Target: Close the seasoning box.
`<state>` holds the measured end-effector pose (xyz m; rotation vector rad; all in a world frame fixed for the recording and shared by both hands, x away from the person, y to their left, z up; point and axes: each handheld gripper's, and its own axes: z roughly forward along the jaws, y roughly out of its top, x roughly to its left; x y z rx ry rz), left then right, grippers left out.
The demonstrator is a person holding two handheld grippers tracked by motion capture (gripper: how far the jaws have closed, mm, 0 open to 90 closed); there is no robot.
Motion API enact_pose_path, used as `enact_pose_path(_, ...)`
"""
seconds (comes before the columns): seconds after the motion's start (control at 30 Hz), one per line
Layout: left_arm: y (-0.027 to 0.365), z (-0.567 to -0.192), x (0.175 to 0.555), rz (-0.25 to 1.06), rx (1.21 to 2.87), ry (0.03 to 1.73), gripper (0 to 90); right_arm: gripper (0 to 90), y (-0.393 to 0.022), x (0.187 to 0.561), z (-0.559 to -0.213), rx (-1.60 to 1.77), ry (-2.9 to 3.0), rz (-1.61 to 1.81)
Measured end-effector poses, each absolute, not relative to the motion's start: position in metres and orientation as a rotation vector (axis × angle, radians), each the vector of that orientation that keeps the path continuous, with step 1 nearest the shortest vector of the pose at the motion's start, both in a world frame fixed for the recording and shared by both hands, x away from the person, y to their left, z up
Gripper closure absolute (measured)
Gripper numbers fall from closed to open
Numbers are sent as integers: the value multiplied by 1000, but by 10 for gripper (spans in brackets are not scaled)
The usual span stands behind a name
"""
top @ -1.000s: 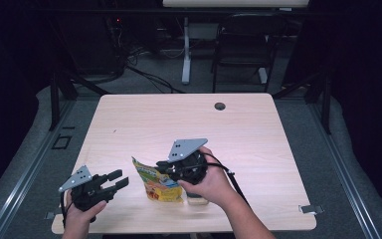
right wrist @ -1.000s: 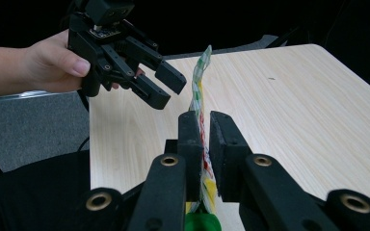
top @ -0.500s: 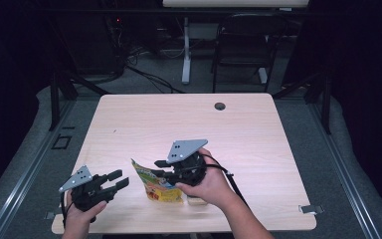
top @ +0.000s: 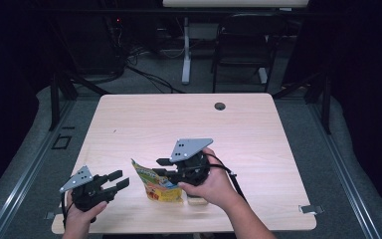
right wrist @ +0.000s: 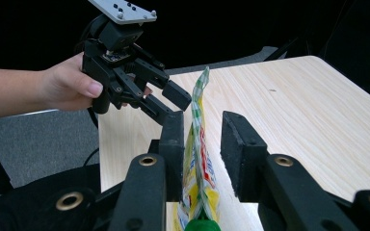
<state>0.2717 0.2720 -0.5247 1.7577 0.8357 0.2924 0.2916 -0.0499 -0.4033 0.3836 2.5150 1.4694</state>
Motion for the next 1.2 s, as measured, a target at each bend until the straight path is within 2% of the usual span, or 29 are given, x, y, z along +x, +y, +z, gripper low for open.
enact_pose_path(0.63,273,-526,272,285,1750,848,541,711,-62,292,-399,412,2518,1473)
enact_pose_path(1.2,265,-525,269,310,1780,828,543,681,-94,293,-395,527,2418,1474)
